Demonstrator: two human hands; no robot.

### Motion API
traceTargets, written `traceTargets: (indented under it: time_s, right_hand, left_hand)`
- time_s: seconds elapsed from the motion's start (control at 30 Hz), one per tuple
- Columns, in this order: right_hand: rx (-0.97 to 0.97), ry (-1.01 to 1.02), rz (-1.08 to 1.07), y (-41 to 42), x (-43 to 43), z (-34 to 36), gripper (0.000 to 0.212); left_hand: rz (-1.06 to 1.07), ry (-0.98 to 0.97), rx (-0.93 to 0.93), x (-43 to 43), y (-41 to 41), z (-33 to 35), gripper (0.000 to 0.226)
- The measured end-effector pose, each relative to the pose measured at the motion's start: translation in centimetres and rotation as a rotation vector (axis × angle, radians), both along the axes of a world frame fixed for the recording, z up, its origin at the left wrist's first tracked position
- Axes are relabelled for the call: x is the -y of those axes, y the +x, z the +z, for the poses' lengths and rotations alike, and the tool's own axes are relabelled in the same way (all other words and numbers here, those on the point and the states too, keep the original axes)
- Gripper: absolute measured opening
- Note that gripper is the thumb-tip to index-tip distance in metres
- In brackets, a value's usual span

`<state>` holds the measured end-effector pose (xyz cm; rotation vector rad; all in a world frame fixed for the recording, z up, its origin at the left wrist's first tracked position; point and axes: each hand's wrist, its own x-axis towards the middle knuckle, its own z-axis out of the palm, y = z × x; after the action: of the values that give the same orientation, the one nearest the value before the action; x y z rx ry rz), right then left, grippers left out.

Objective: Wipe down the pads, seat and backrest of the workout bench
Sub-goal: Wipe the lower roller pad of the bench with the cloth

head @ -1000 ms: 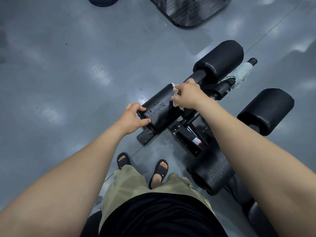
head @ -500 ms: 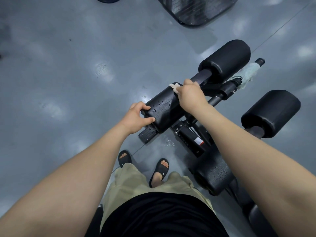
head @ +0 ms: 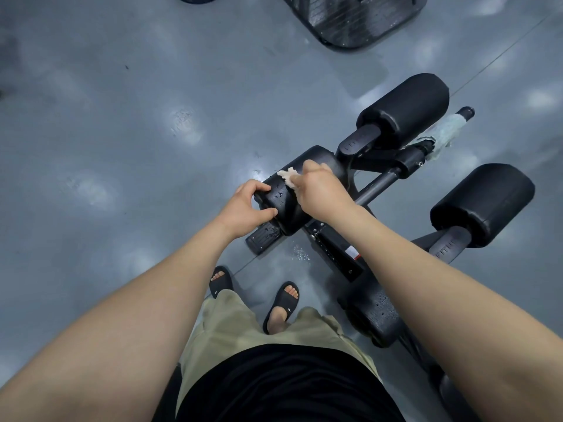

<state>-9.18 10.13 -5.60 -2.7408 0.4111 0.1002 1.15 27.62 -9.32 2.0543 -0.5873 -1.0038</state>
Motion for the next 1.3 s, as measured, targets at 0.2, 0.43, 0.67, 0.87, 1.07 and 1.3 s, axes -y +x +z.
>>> traceTargets:
  time_s: [0.2, 0.43, 0.67, 0.87, 1.07, 1.3]
  right_hand:
    - [-0.005, -0.002, 0.022, 0.1, -2.0, -0.5, 0.016]
    - [0.029, -0.009, 0.081, 0.1, -3.5, -1.1, 0.024]
    - [-0.053, 0.252, 0.132, -1.1, -2.4, 1.3, 0.034]
    - [-0.002, 0.116, -0.436, -0.6, 4.6, 1.8, 0.030]
    - [-0.068, 0.090, -0.384, 0.4, 4.5, -0.2, 0.017]
    - [-0.021, 0.130, -0.201, 0.3, -0.2, -0.2, 0.034]
  left_hand:
    - [0.031, -0.037, -0.108, -0.5, 0.4, 0.3, 0.060]
    - [0.012, 0.017, -0.088, -0.6, 1.3, -0.4, 0.075]
    - [0.006, 0.012, -0.020, -0.1, 1.1, -0.4, 0.053]
    - [-0.035, -0.001, 0.088, 0.1, 0.8, -0.5, 0.043]
    - [-0.028, 0.002, 0.167, 0.2, -0.3, 0.1, 0.042]
    - [-0.056, 0.026, 0.203, 0.1, -0.6, 0.0, 0.040]
